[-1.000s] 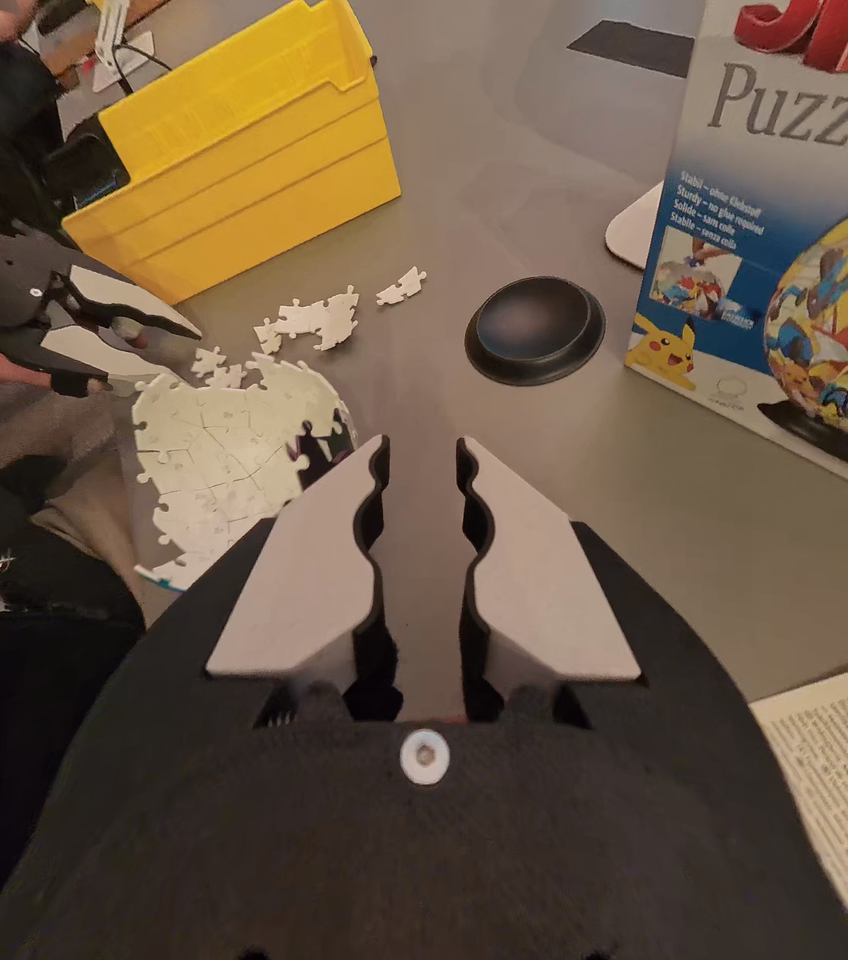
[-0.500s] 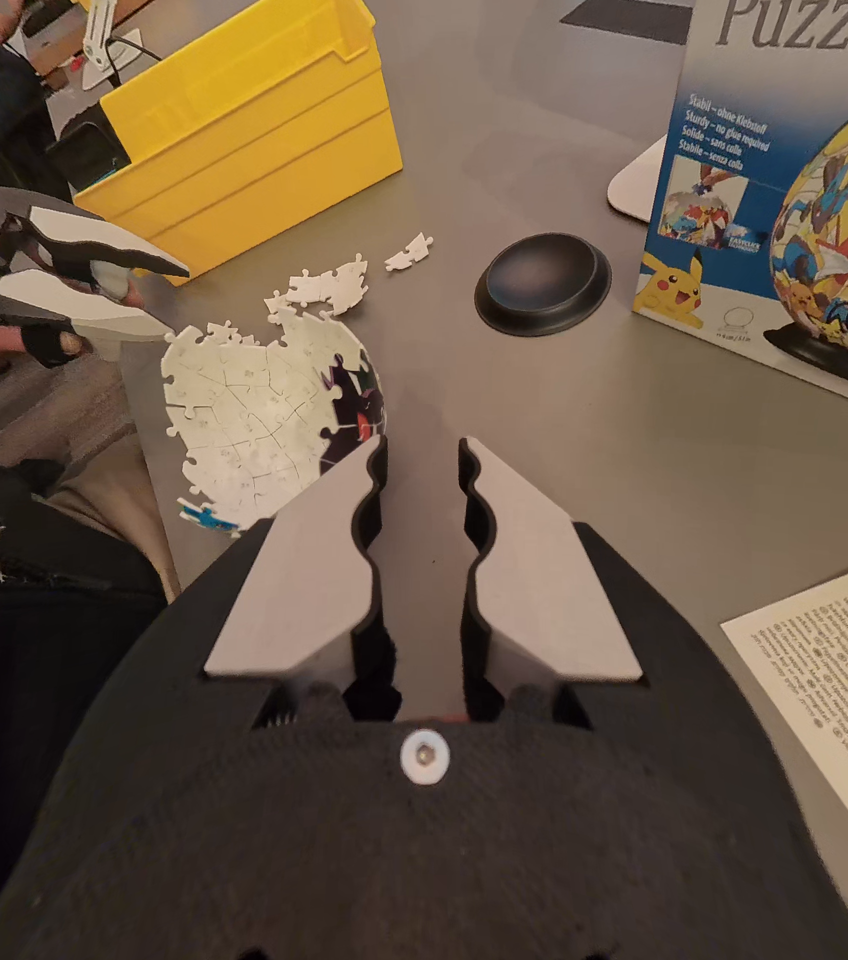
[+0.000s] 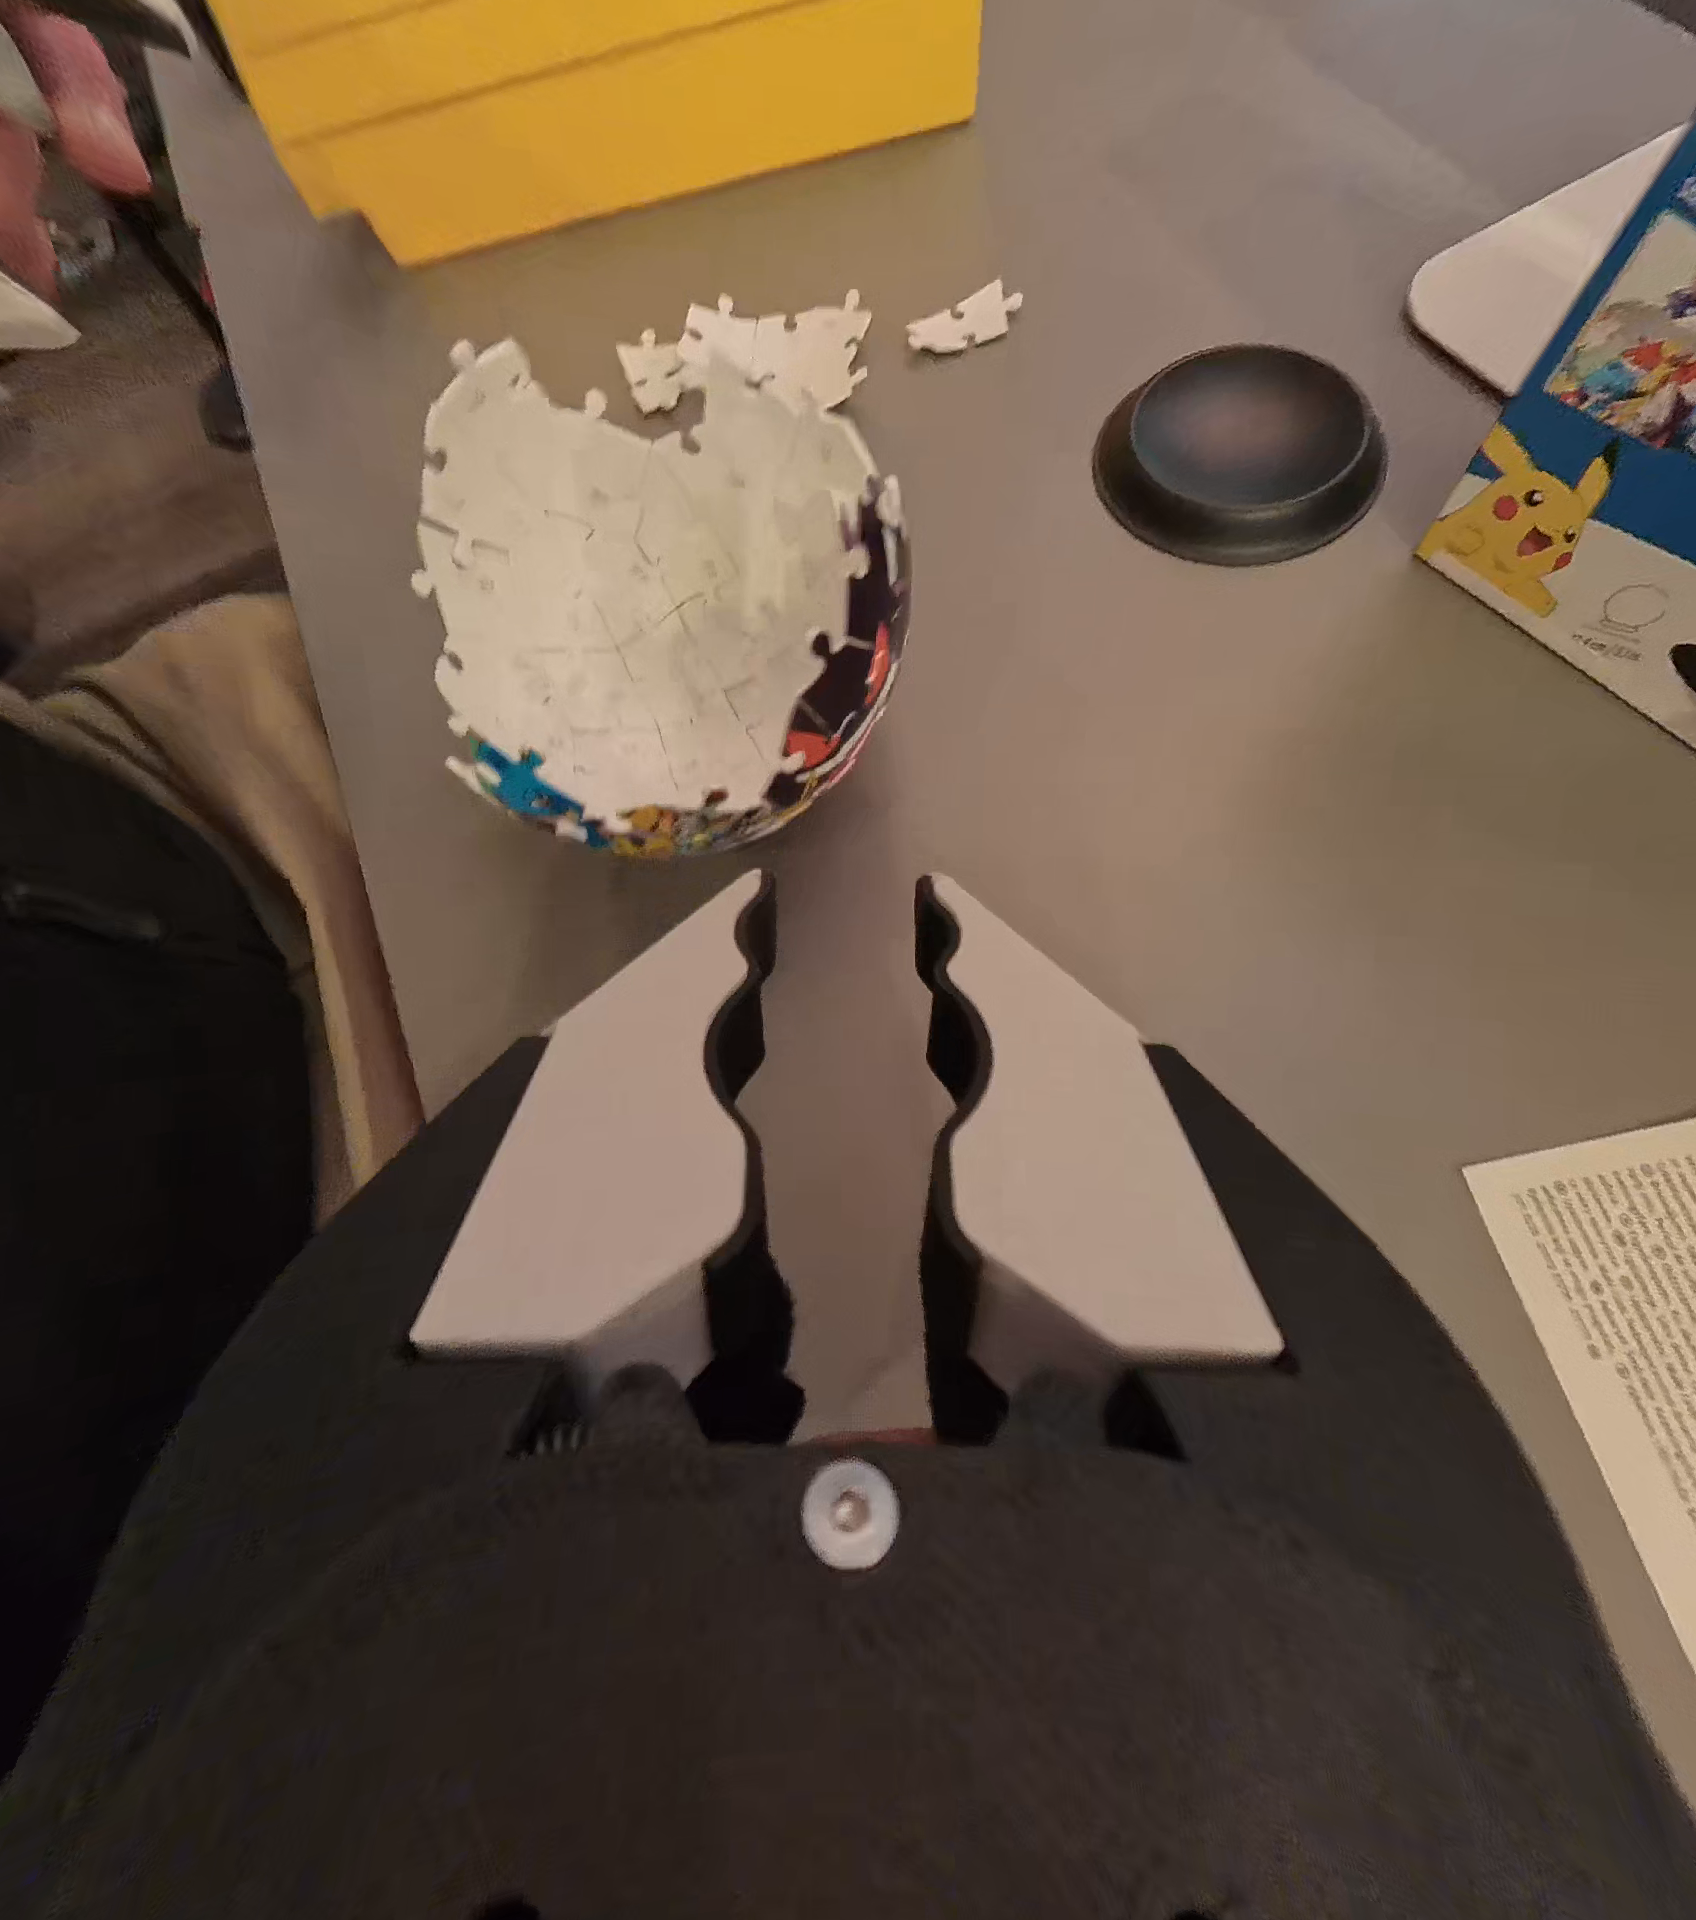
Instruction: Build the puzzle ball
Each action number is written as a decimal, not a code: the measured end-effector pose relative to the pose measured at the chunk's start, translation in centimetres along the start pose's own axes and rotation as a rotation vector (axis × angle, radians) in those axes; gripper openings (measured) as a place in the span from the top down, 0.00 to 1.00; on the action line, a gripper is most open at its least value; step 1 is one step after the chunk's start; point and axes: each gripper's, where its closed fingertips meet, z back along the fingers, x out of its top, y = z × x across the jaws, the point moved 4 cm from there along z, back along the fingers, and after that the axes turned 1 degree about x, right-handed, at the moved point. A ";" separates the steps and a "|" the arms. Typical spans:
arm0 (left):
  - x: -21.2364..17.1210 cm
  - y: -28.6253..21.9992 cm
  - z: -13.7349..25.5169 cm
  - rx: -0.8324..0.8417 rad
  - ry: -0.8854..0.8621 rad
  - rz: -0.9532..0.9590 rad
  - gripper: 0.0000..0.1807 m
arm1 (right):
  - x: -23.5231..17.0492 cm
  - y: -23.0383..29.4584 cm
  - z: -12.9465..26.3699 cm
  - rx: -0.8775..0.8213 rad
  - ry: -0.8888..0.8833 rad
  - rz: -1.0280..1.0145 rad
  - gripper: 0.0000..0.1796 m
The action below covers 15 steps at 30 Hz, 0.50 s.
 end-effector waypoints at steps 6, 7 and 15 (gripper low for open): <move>1.2 -6.8 -3.9 -0.117 0.134 -0.081 0.69 | -1.7 2.4 -0.9 0.118 0.086 0.089 0.88; 0.8 -7.4 -4.8 -0.111 0.179 -0.095 0.68 | -2.0 2.8 -1.1 0.139 0.099 0.096 0.88; -0.1 -7.9 -8.7 -0.079 0.329 -0.007 0.67 | -1.8 3.0 -2.2 0.236 0.008 0.043 0.86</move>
